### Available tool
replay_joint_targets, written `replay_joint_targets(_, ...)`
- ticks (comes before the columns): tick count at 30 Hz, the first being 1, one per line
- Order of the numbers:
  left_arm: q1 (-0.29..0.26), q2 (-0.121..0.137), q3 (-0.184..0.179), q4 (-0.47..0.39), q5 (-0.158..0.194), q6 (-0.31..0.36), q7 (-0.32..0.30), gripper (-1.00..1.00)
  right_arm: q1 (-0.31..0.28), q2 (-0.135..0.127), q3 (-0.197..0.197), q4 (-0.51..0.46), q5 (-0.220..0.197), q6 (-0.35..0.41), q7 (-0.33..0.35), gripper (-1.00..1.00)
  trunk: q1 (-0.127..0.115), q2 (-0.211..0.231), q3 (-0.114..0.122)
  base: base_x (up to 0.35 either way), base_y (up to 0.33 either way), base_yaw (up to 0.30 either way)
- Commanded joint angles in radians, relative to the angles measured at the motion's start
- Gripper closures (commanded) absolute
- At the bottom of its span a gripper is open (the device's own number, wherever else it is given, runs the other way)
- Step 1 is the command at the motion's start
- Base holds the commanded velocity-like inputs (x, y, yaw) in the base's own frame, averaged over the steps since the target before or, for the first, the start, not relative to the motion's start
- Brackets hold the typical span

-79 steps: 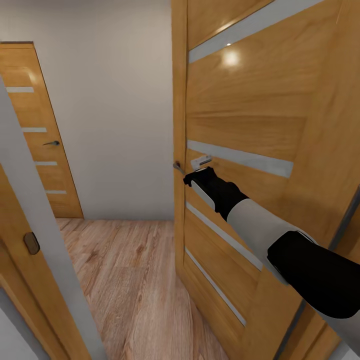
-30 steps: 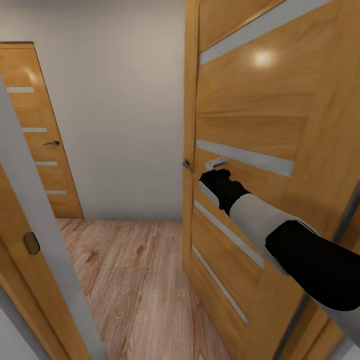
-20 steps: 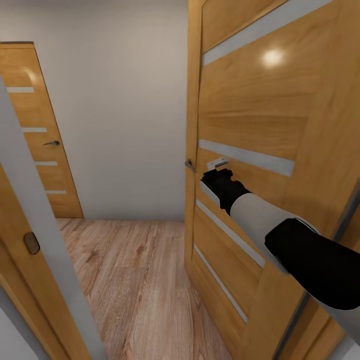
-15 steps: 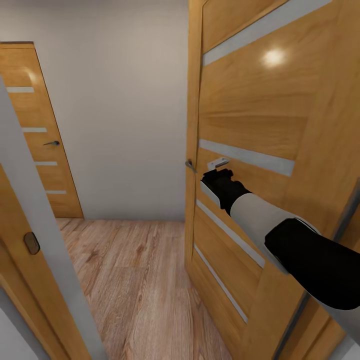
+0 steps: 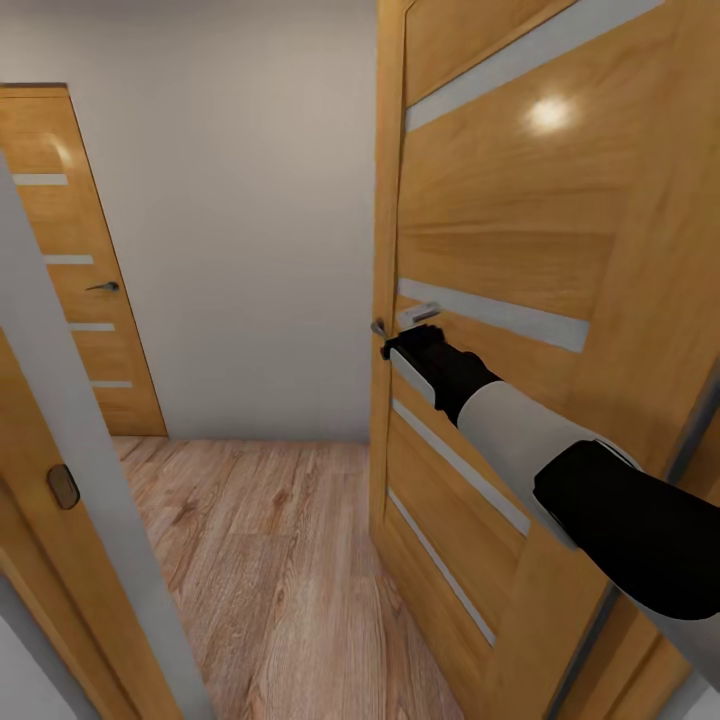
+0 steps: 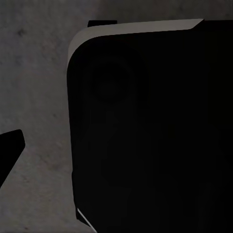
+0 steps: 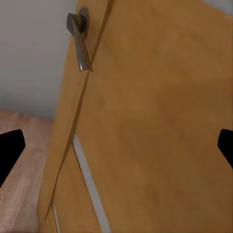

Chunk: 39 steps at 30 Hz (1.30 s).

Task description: Move the two storage containers from the living room to the garage. In the garage, place one container on the floor and stack the other container on top of it (either order is fine).

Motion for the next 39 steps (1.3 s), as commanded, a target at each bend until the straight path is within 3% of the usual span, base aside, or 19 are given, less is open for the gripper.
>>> replay_joint_targets(1, 0.000, 0.000, 0.001, 0.000, -0.001, -0.001, 0.000, -1.00, -0.002, 0.000, 0.006, 0.000, -0.010, 0.003, -0.002, -1.00, 0.000, -0.001, -0.001, 0.000, 0.000, 0.000)
replay_joint_targets(7, 0.000, 0.003, 0.001, 0.000, -0.001, -0.001, 0.000, -1.00, -0.001, 0.000, 0.004, -0.002, -0.011, 0.002, 0.045, -1.00, 0.000, -0.001, -0.001, 0.000, 0.000, 0.000)
replay_joint_targets(24, 0.000, 0.000, 0.001, 0.000, 0.000, -0.001, 0.000, -1.00, -0.001, 0.000, 0.002, 0.009, -0.013, 0.001, 0.054, -1.00, 0.000, -0.001, -0.001, 0.005, 0.000, 0.000)
replay_joint_targets(39, 0.000, 0.003, -0.003, 0.000, -0.005, -0.001, 0.000, -1.00, 0.009, 0.000, 0.007, 0.009, -0.011, -0.006, 0.054, -1.00, 0.000, -0.001, -0.001, 0.282, 0.000, 0.000)
